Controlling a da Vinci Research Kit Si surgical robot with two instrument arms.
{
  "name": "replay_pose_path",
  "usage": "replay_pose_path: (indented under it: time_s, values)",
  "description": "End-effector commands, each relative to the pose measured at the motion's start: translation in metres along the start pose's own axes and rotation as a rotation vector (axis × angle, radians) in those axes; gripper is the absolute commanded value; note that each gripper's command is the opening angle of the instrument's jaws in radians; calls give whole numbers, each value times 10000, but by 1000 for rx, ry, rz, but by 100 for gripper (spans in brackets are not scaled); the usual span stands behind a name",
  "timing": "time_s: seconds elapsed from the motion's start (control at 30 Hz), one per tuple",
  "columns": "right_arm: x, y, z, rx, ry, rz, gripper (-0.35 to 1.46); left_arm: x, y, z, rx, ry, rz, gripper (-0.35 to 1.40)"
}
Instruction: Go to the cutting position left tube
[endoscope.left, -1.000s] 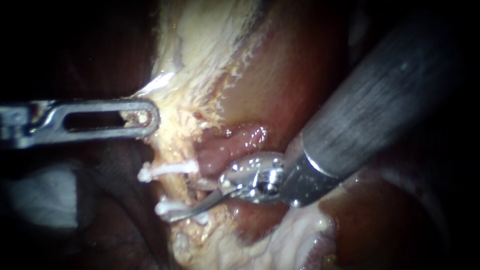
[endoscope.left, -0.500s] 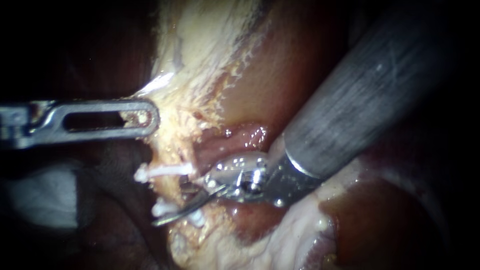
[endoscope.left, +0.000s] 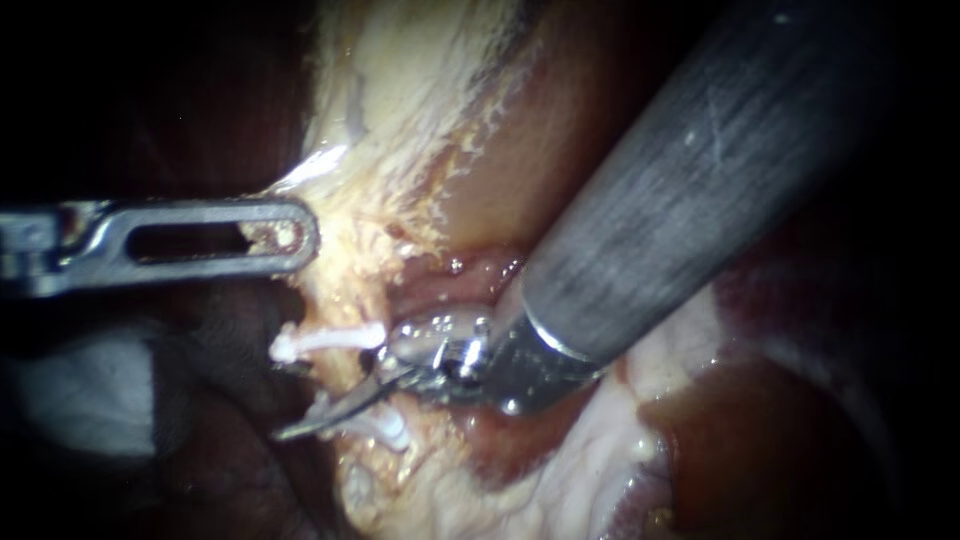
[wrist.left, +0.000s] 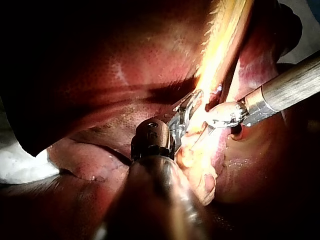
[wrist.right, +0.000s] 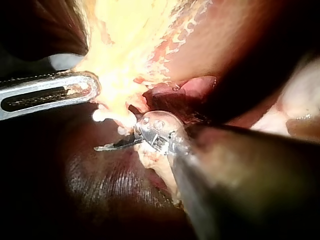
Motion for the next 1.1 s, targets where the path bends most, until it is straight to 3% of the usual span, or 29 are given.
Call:
replay_pose_path:
  time_s: [0.03,0.2,0.33,0.43,0.63,0.7,0.87,0.97,1.1]
  values:
    - [-1,1,0,0,-1,2,115,0,0,0,-1,0,0,-23]
    - [-3,4,0,6,-3,-3,84,0,0,0,-1,0,0,-23]
    - [-3,7,-1,6,-3,3,39,0,0,0,-1,0,0,-23]
    - [-3,9,-1,8,4,15,16,1,-1,0,1,1,-1,-23]
    - [1,15,-2,15,25,20,2,1,-1,0,1,1,-1,-23]
    - [1,18,-1,16,29,26,-35,1,-1,0,1,1,-1,-23]
    - [0,25,-1,0,42,114,-35,1,-1,0,1,1,-1,-23]
    - [3,30,2,-6,41,116,-35,1,-1,-1,1,1,-1,-23]
    - [9,37,15,-3,72,113,-35,0,-1,-1,1,1,-1,-23]
